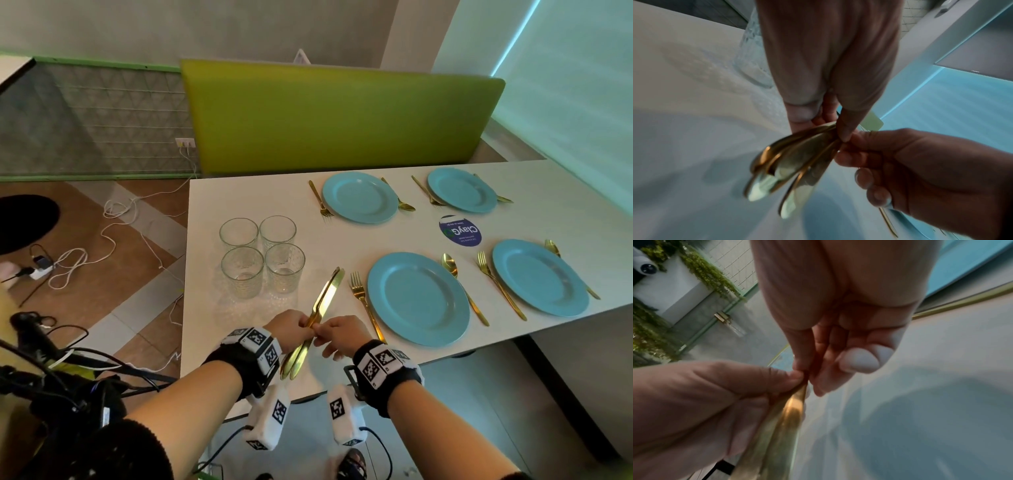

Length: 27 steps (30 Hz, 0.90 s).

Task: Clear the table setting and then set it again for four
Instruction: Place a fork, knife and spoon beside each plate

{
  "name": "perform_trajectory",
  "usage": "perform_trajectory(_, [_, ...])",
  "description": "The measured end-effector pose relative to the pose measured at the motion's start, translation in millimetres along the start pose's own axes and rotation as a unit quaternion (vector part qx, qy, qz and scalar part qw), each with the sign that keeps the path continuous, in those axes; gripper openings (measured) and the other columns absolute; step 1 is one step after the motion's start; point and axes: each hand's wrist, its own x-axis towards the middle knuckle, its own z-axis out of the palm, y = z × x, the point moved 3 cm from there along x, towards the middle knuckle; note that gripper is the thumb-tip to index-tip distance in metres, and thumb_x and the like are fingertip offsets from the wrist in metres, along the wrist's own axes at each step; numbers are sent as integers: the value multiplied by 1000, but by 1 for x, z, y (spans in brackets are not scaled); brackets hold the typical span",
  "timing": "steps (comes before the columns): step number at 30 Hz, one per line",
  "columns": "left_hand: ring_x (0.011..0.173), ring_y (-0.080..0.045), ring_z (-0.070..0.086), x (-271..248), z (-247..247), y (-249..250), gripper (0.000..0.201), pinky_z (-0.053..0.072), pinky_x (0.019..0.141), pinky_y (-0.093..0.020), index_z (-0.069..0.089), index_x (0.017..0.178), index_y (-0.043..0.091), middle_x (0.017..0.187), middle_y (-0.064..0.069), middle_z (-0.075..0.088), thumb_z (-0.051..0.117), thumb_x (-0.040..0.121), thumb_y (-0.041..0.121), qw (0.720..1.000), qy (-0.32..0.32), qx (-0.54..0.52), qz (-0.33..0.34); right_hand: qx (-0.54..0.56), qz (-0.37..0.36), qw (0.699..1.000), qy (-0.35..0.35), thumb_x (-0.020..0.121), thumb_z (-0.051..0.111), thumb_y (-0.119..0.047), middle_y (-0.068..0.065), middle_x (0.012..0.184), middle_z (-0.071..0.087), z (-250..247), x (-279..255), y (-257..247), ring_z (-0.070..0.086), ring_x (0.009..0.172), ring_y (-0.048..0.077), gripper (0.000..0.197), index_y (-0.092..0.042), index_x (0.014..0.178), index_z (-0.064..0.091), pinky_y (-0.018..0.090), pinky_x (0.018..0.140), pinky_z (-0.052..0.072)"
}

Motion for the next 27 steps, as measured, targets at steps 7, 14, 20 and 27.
perform_trajectory(7, [86, -16, 55, 2, -1, 10, 21, 43, 70, -21, 64, 108, 6, 96, -8, 63, 55, 91, 17, 1000, -8, 24, -10, 59, 16, 998, 16, 91, 59, -26, -3, 73, 67, -6, -1, 4, 58, 54, 9, 19, -16, 75, 62, 18, 48, 43])
perform_trajectory(14, [84, -21, 59, 12, 4, 4, 5, 49, 90, -37, 62, 88, 13, 81, -5, 62, 57, 90, 11, 992, 16, -122, -36, 105, -2, 994, 38, 92, 56, -21, 2, 73, 64, -11, 5, 4, 52, 51, 11, 20, -15, 73, 57, 21, 47, 41])
perform_trajectory(20, [67, -13, 56, 13, -6, 6, 11, 53, 70, -24, 57, 103, 5, 91, -8, 54, 51, 94, 8, 984, 50, -160, -55, -80, 33, 985, 147, 91, 56, -28, 4, 82, 66, -40, 15, 18, 55, 59, 14, 26, -18, 67, 54, 26, 59, 52])
perform_trajectory(27, [70, -17, 60, 15, -13, 11, 16, 54, 80, -33, 57, 108, 5, 100, -7, 57, 51, 95, 11, 984, 87, -143, -57, -222, 48, 962, 154, 88, 58, -25, 8, 100, 71, -48, 22, 21, 63, 93, 21, 16, -13, 88, 69, 28, 82, 51])
